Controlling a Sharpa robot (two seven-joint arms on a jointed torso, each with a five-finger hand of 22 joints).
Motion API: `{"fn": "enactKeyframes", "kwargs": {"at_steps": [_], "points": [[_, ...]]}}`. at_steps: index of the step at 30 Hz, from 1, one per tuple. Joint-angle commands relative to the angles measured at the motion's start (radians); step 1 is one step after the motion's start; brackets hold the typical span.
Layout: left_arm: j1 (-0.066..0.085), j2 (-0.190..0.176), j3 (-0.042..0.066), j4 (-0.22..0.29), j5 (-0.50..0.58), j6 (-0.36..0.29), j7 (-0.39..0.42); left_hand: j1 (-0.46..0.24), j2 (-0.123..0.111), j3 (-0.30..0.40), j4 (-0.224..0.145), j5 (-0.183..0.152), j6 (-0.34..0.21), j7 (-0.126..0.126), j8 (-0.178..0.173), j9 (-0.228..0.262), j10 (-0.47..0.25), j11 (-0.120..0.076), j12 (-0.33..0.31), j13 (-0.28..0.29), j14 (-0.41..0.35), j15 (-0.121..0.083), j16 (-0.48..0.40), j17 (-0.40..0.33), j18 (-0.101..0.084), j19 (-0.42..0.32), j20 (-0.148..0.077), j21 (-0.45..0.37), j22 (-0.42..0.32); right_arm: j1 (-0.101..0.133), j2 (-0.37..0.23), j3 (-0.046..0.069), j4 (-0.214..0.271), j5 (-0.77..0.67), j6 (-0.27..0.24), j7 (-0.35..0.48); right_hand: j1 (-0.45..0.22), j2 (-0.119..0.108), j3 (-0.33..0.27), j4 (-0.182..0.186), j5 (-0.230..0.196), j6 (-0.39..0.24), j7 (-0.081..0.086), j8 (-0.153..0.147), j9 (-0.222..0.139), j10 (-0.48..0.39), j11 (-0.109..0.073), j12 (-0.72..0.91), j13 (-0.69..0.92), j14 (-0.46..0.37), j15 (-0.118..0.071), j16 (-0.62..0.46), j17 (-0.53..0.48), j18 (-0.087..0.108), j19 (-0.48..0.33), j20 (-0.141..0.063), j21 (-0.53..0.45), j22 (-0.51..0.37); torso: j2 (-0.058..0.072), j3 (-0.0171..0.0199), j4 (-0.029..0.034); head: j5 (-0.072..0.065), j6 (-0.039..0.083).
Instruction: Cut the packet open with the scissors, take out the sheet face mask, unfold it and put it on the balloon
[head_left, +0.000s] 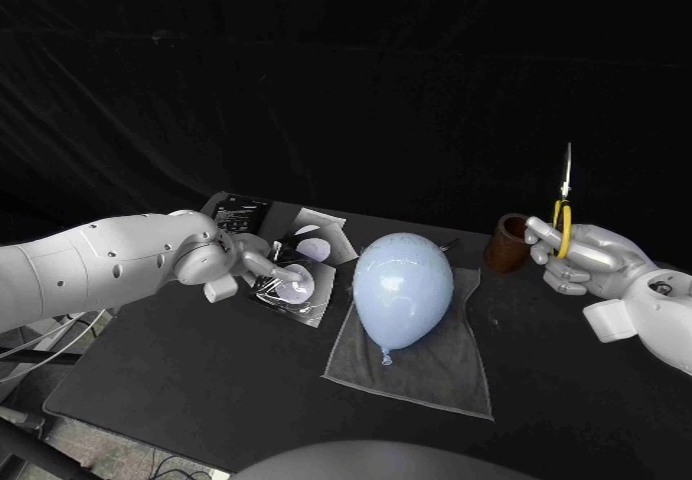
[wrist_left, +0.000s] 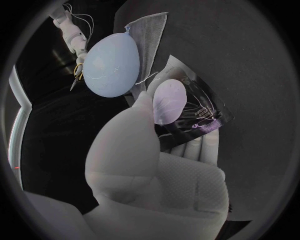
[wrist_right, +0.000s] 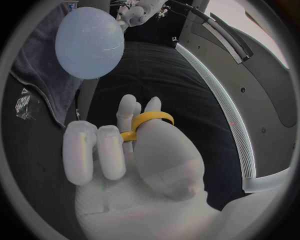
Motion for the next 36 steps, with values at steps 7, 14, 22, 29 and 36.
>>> {"fn": "enactKeyframes", "kwargs": {"at_steps": [7,14,22,29,36], "points": [[0.001,-0.022,0.011,0.002,-0.095,-0.108,0.003,-0.004,-0.078,-0.100,0.004,0.005,-0.034,0.103,0.041,0.009,-0.026,0.014,0.026,0.000,-0.088,0.022,-0.043,-0.049,0.009,-0.030,0.026,-0.074,-0.051,0.000,-0.004,0.001,0.005,-0.009,0.003,0.014,-0.003,0.006,-0.027,-0.004,0.000,-0.003,-0.003,0.007,0.002,0.120,-0.069,0.001,0.001,0.072,-0.101,0.000,0.093,0.013,0.050,-0.011,-0.008,0.196,0.001,0.0004,-0.0005,-0.012,0.001],[0.021,-0.045,0.035,0.001,-0.099,-0.086,0.057,0.022,-0.050,-0.076,0.003,0.005,-0.062,0.105,0.071,0.018,-0.044,0.018,0.048,0.002,-0.135,0.031,-0.037,-0.063,0.009,-0.049,0.038,-0.105,-0.071,0.000,-0.004,0.001,0.005,-0.013,0.003,0.014,-0.004,0.006,-0.027,-0.004,0.000,-0.005,-0.003,0.007,0.002,0.118,-0.069,0.000,0.001,0.072,-0.101,0.000,0.094,0.013,0.049,-0.011,-0.010,0.196,0.000,0.0001,0.0002,-0.019,0.001],[0.073,-0.060,0.050,0.004,-0.100,-0.062,0.086,0.027,-0.057,-0.082,0.003,0.004,-0.072,0.106,0.087,0.022,-0.052,0.020,0.059,0.003,-0.151,0.034,-0.028,-0.067,0.009,-0.052,0.041,-0.114,-0.077,0.000,-0.003,0.000,0.003,-0.016,0.002,0.013,-0.005,0.005,-0.027,-0.003,0.000,-0.007,-0.002,0.007,0.003,0.115,-0.068,-0.002,0.001,0.072,-0.100,0.000,0.094,0.013,0.049,-0.011,-0.009,0.196,0.001,0.0011,-0.0013,-0.022,0.004],[0.098,-0.055,0.053,0.003,-0.091,-0.099,0.164,0.039,-0.030,-0.064,0.002,0.003,-0.059,0.102,0.120,0.029,-0.056,0.018,0.080,0.005,-0.169,0.035,-0.011,-0.072,0.009,-0.057,0.044,-0.125,-0.085,-0.001,-0.002,0.000,0.002,-0.032,0.000,0.012,-0.006,0.004,-0.027,-0.002,0.000,-0.009,-0.002,0.006,0.003,0.113,-0.068,-0.003,0.001,0.072,-0.100,0.000,0.095,0.013,0.049,-0.010,-0.011,0.196,0.002,0.0014,-0.0015,-0.030,0.014],[0.105,-0.027,0.054,0.030,-0.004,-0.184,0.339,0.150,0.086,0.042,-0.013,-0.001,0.054,0.065,0.169,0.021,0.026,-0.020,0.160,0.020,-0.097,-0.002,0.076,-0.064,0.014,0.013,0.017,-0.094,-0.076,-0.001,0.005,0.000,0.001,-0.063,-0.005,0.008,0.000,0.002,-0.025,-0.007,0.000,-0.014,-0.001,0.006,0.004,0.107,-0.067,-0.006,0.002,0.072,-0.099,0.000,0.095,0.013,0.048,-0.010,-0.012,0.195,0.002,0.0010,-0.0031,-0.049,0.038]]}}
